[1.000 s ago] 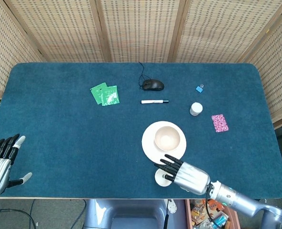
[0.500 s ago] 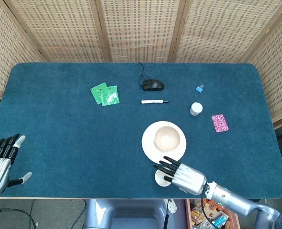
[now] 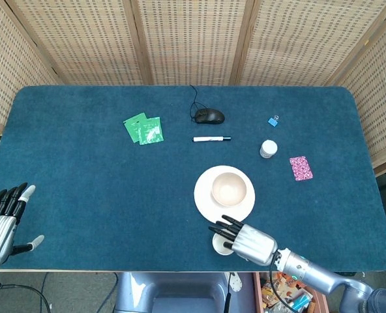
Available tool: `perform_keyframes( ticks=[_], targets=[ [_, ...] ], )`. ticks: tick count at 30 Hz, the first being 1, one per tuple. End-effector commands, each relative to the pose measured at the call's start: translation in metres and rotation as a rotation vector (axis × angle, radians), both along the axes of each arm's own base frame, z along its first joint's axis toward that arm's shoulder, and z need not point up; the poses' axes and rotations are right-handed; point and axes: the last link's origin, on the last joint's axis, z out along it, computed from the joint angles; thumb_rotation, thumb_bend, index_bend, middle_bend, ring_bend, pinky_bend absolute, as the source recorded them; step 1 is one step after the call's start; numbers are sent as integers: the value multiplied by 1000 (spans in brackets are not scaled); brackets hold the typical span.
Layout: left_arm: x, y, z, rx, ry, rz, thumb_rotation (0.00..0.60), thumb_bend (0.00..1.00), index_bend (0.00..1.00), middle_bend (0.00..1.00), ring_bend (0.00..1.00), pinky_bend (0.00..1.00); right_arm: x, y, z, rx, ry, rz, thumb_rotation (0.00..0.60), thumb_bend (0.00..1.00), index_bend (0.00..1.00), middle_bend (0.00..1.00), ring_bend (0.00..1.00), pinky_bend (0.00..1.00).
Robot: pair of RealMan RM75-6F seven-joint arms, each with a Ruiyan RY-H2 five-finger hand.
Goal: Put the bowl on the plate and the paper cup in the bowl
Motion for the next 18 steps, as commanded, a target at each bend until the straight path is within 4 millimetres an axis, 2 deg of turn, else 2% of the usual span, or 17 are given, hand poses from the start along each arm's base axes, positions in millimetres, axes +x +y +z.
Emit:
perform_keyframes(
  ticks=[1, 7, 14, 18],
  targets=[
    [0, 0, 0, 0, 0, -1, 600, 0, 0, 0, 0, 0, 0, -2, -2, 2, -19, -16, 600, 490, 569, 0, 0, 0],
    [0, 0, 0, -2, 1, 0, 600, 0, 0, 0, 0, 0, 3, -3, -2, 2, -56, -20, 600, 563, 618, 0, 0, 0],
    [0, 0, -1, -6, 3, 2, 600, 0, 0, 0, 0, 0, 10, -5, 4, -2, -118, -25, 600, 567, 626, 0, 0, 0],
    [0, 1, -1, -5, 1, 3, 600, 0, 0, 0, 0, 0, 18, -11, 15, -24, -179, -35, 600, 567, 628, 0, 0, 0]
  ],
)
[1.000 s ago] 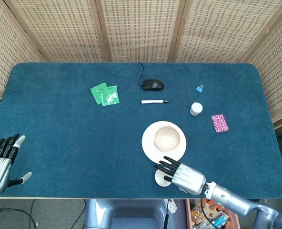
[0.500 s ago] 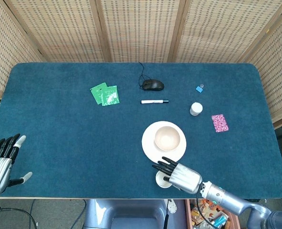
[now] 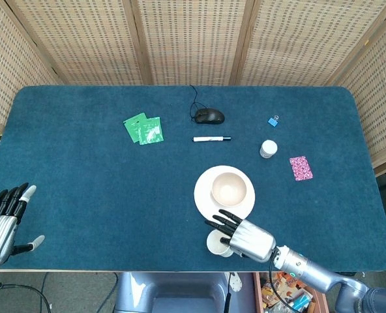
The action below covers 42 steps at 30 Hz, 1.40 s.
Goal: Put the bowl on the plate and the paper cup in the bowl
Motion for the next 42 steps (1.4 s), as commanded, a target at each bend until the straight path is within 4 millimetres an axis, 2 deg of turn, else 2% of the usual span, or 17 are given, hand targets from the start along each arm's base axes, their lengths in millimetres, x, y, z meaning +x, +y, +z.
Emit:
perform_keyframes(
  ticks=[1, 3, 8, 13, 18, 25, 31, 42],
  targets=[
    [0, 0, 0, 0, -1, 1, 600, 0, 0, 0, 0, 0, 6, -6, 10, -21, -45, -9, 600, 567, 629, 0, 0, 0],
    [0, 0, 1, 0, -3, 1, 600, 0, 0, 0, 0, 0, 18, -21, 28, -73, -127, -30, 600, 567, 629, 0, 0, 0],
    [0, 0, 1, -1, -5, 0, 600, 0, 0, 0, 0, 0, 31, -43, 42, -118, -178, -75, 600, 567, 630, 0, 0, 0],
    [0, 0, 1, -3, -5, 1, 600, 0, 0, 0, 0, 0, 35, -69, 45, -174, -177, -133, 600, 567, 630, 0, 0, 0],
    [-1, 1, 1, -2, -7, 4, 600, 0, 0, 0, 0, 0, 35, -95, 38, -207, -173, -230, 600, 567, 630, 0, 0, 0],
    [-2, 2, 3, 0, -12, 11, 600, 0, 0, 0, 0, 0, 24, -108, 22, -234, -134, -275, 600, 567, 630, 0, 0, 0],
    [-2, 3, 2, -4, -13, 12, 600, 0, 0, 0, 0, 0, 16, -118, 16, -263, -113, -297, 600, 567, 630, 0, 0, 0],
    [-2, 3, 2, -5, -14, 11, 600, 0, 0, 0, 0, 0, -6, -117, 5, -285, -58, -306, 600, 567, 630, 0, 0, 0]
  ],
)
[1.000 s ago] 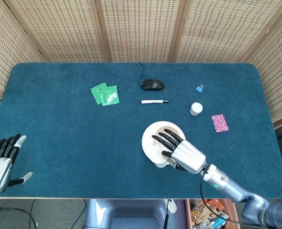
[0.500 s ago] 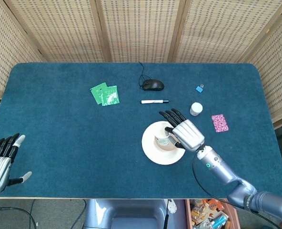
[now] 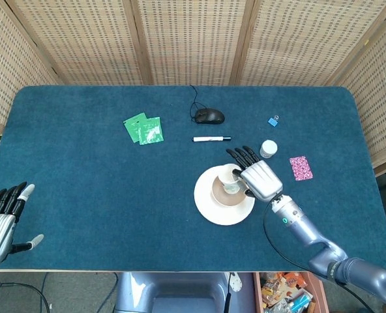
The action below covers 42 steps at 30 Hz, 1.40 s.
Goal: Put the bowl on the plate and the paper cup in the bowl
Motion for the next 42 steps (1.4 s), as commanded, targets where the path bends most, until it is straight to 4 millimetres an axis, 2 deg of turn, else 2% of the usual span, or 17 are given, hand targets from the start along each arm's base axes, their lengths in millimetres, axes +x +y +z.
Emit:
perform_keyframes(
  ticks=[1, 8, 9, 11, 14, 22, 32, 37, 42],
  targets=[
    [0, 0, 0, 0, 0, 0, 600, 0, 0, 0, 0, 0, -4, 4, -6, 2, 3, 4, 600, 567, 630, 0, 0, 0],
    [0, 0, -1, -1, 2, 2, 600, 0, 0, 0, 0, 0, -10, 10, -16, 4, 11, 6, 600, 566, 612, 0, 0, 0],
    [0, 0, -1, 0, 2, 2, 600, 0, 0, 0, 0, 0, -11, 12, -17, 9, 12, 7, 600, 566, 581, 0, 0, 0],
    [0, 0, -1, 0, 2, 2, 600, 0, 0, 0, 0, 0, -14, 17, -19, 34, 9, 7, 600, 562, 430, 0, 0, 0],
    [0, 0, -1, -2, 3, 2, 600, 0, 0, 0, 0, 0, -16, 23, -17, 68, 20, -3, 600, 560, 340, 0, 0, 0],
    [1, -1, -2, -4, 5, -1, 600, 0, 0, 0, 0, 0, -22, 43, -13, 66, 127, 47, 600, 558, 271, 0, 0, 0],
    [1, -1, -3, -6, 6, -2, 600, 0, 0, 0, 0, 0, -25, 51, -1, 42, 141, 54, 600, 558, 265, 0, 0, 0],
    [1, -2, -3, -6, 6, -3, 600, 0, 0, 0, 0, 0, -25, 61, 10, 28, 119, 82, 600, 558, 252, 0, 0, 0],
    [1, -2, -2, -5, 4, -4, 600, 0, 0, 0, 0, 0, -23, 69, 29, -13, 82, 103, 600, 558, 247, 0, 0, 0]
  ],
)
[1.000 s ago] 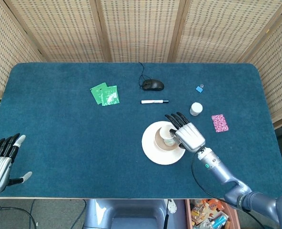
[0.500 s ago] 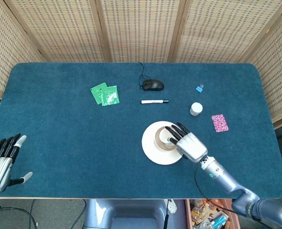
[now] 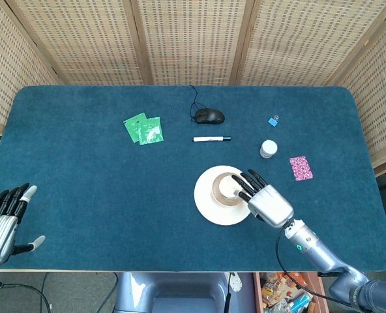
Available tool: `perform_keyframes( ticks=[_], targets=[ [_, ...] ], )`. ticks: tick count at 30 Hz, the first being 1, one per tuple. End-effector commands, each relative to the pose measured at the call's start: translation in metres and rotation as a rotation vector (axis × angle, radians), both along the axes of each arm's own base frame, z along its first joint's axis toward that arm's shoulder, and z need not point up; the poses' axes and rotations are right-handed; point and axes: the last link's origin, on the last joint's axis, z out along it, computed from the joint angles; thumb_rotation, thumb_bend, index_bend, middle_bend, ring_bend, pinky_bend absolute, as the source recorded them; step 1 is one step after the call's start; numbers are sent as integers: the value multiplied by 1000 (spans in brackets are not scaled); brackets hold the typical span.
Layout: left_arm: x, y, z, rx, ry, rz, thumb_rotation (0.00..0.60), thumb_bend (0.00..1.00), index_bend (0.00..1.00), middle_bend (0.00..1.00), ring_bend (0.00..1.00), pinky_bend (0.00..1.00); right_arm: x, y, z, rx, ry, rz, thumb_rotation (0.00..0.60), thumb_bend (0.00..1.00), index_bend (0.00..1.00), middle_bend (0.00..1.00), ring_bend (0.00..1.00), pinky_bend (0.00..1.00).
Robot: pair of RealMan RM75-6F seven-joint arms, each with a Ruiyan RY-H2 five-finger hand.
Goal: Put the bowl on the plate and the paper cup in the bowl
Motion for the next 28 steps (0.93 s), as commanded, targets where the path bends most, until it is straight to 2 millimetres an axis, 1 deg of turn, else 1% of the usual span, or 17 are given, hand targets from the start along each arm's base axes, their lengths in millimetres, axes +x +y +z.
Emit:
perform_keyframes(
  ticks=[1, 6, 7, 9, 10, 11, 13, 14, 18, 24, 28],
  targets=[
    [0, 0, 0, 1, -1, 0, 600, 0, 0, 0, 0, 0, -1, 7, 13, -22, -23, 9, 600, 558, 247, 0, 0, 0],
    [0, -2, 2, 4, -4, -3, 600, 0, 0, 0, 0, 0, -9, 16, 29, -36, -41, -10, 600, 556, 239, 0, 0, 0],
    [1, -2, 2, 4, -5, -5, 600, 0, 0, 0, 0, 0, -13, 20, 33, -41, -52, -20, 600, 530, 227, 0, 0, 0],
    [1, -3, 3, 8, -7, -10, 600, 0, 0, 0, 0, 0, -21, 29, 44, -63, -85, -43, 600, 368, 182, 0, 0, 0],
    [1, -4, 3, 9, -8, -11, 600, 0, 0, 0, 0, 0, -23, 32, 48, -73, -99, -53, 600, 218, 135, 0, 0, 0],
    [1, -4, 4, 10, -9, -11, 600, 0, 0, 0, 0, 0, -27, 35, 52, -86, -117, -71, 600, 95, 81, 0, 0, 0],
    [1, -5, 4, 12, -11, -14, 600, 0, 0, 0, 0, 0, -37, 45, 61, -117, -163, -136, 600, 5, 14, 0, 0, 0],
    [1, -5, 5, 14, -10, -16, 600, 0, 0, 0, 0, 0, -42, 51, 66, -131, -179, -172, 600, 0, 1, 0, 0, 0],
    [2, -8, 5, 17, -8, -26, 600, 0, 0, 0, 0, 0, -52, 73, 77, -181, -250, -265, 600, 0, 0, 0, 0, 0],
    [3, -11, 5, 36, 5, -42, 600, 0, 0, 0, 0, 0, -61, 96, 81, -245, -310, -353, 600, 0, 0, 0, 0, 0],
    [3, -14, 7, 70, 24, -48, 600, 0, 0, 0, 0, 0, -64, 104, 83, -293, -344, -403, 600, 0, 0, 0, 0, 0]
  ],
)
